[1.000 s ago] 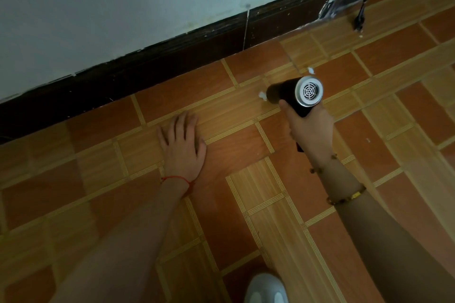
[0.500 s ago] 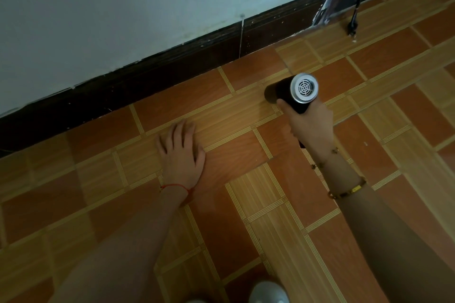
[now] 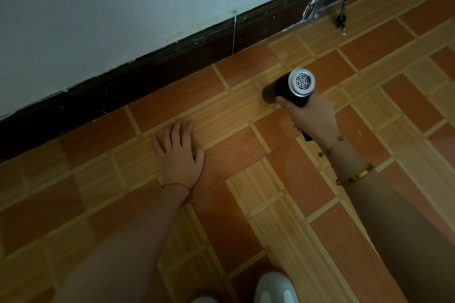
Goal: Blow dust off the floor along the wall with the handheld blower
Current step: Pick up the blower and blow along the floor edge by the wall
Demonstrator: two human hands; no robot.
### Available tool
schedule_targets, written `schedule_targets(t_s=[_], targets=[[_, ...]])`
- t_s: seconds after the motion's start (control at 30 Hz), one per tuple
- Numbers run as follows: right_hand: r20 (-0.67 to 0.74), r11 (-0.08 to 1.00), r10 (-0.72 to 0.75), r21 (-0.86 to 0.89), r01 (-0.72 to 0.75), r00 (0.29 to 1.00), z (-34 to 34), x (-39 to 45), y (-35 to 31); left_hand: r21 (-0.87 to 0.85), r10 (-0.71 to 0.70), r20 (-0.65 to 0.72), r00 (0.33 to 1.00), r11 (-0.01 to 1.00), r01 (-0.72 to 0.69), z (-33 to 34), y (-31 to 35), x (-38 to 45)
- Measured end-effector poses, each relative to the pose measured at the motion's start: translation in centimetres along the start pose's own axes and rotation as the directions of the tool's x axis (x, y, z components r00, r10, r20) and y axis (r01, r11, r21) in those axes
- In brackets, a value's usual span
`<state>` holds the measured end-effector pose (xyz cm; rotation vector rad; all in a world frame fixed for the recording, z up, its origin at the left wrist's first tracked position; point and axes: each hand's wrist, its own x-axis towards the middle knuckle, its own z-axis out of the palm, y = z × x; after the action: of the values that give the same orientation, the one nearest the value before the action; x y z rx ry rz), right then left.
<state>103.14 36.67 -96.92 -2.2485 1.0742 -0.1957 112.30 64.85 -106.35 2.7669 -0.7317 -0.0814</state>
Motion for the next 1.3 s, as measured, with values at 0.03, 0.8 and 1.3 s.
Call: schedule_targets(t_s=[0.03,0.8,1.3], targets=[[-0.003,1.0,-0.002,-0.005,0.002,1.0,0.1,0.1,-0.1,0.001,0.001,-0.001,1.0,1.0,-0.001,0.0,0.0,0.0],[0.049,0.992,-0.118,-0.03,0.12,0.992,0.4,-2.3,-0.2,0.014,-0.005,0.004,1.0,1.0,0.005,0.1,0.3,0.0],[-0.211,0.993,0.118,0.019,-0.116,0.97,-4.2,0.7,4.6,0.001,0.224,0.028,0.974,0.975,-0.224,1.5,9.0,5.9]])
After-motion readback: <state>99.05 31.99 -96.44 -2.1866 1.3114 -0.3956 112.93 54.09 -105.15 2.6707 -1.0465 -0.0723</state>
